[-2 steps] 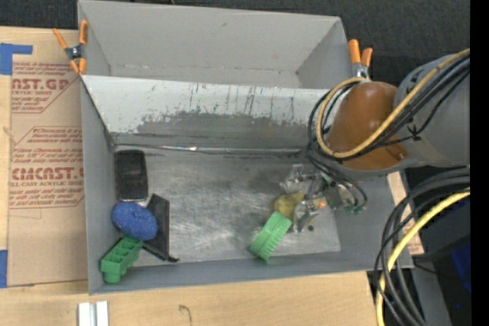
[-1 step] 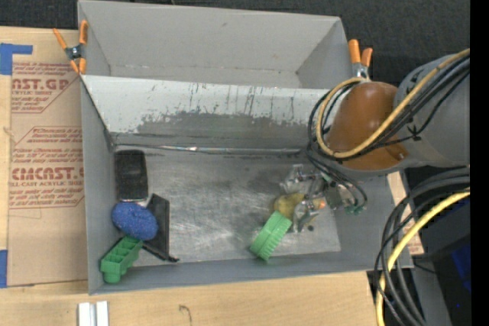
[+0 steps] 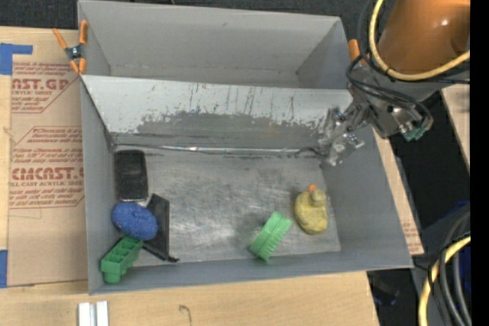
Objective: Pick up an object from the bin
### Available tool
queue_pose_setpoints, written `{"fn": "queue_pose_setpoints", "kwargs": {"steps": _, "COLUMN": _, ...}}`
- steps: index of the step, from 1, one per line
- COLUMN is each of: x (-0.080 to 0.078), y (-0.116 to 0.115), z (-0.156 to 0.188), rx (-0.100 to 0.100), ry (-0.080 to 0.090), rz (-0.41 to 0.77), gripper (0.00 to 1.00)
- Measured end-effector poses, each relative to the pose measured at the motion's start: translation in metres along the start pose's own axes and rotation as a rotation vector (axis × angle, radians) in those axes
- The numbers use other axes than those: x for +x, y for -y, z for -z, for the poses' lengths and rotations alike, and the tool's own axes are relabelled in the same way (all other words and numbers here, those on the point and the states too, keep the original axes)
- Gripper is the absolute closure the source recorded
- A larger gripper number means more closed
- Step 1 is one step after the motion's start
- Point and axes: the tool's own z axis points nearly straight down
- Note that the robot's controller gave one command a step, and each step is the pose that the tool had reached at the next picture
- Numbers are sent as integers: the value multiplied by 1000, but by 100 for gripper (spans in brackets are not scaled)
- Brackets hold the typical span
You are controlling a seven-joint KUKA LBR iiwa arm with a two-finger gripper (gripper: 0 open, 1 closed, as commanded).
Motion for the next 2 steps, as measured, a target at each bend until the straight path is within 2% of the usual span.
{"fn": "queue_pose_setpoints", "kwargs": {"steps": 1, "x": -5, "y": 3, "z": 19, "rx": 5, "ry": 8, "rz": 19, "gripper": 100}}
{"fn": "queue_pose_setpoints", "kwargs": {"steps": 2, "x": -4, "y": 3, "z": 16, "rx": 1, "ry": 3, "rz": 24, "gripper": 100}}
